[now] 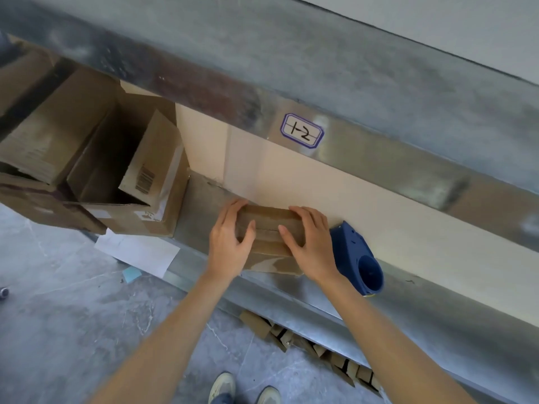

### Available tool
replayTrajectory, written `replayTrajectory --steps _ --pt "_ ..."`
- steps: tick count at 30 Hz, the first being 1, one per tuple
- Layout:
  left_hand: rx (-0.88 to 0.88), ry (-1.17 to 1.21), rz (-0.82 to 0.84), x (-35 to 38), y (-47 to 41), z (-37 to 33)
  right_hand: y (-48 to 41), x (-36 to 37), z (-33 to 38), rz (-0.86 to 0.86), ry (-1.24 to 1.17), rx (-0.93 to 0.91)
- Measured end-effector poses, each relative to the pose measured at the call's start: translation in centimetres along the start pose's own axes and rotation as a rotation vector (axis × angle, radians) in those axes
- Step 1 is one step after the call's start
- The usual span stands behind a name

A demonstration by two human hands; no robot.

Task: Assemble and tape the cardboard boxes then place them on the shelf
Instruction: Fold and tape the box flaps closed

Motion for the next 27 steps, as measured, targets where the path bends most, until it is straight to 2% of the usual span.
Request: replayTrajectory --steps 6,18,22,27 --pt "-0.018 0.073 0.014 0.19 -0.10 0.05 -0.24 0.03 0.06 -0.015 0.002 0.001" --pt "-0.066 0.204 0.125 0.47 0.00 0.37 0.37 -0.30 0.08 0.008 -0.178 0.020" --pt "-0.028 0.165 0.177 0.39 -0.01 0.46 0.46 -0.62 0.39 0.013 -0.195 -0.047" --pt "-0.014 0.106 0.172 0.42 -0.26 0.37 0.06 -0.30 0.29 0.067 -0.143 -0.048"
Point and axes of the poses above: each hand's wrist, its own y-axis away from the middle knuckle, its own x-axis out of the palm, z = x × y, the point moved 7 cm from there along -y, towards the middle knuckle, and after that the axes turned 4 degrees about y, right-handed, at the moved point
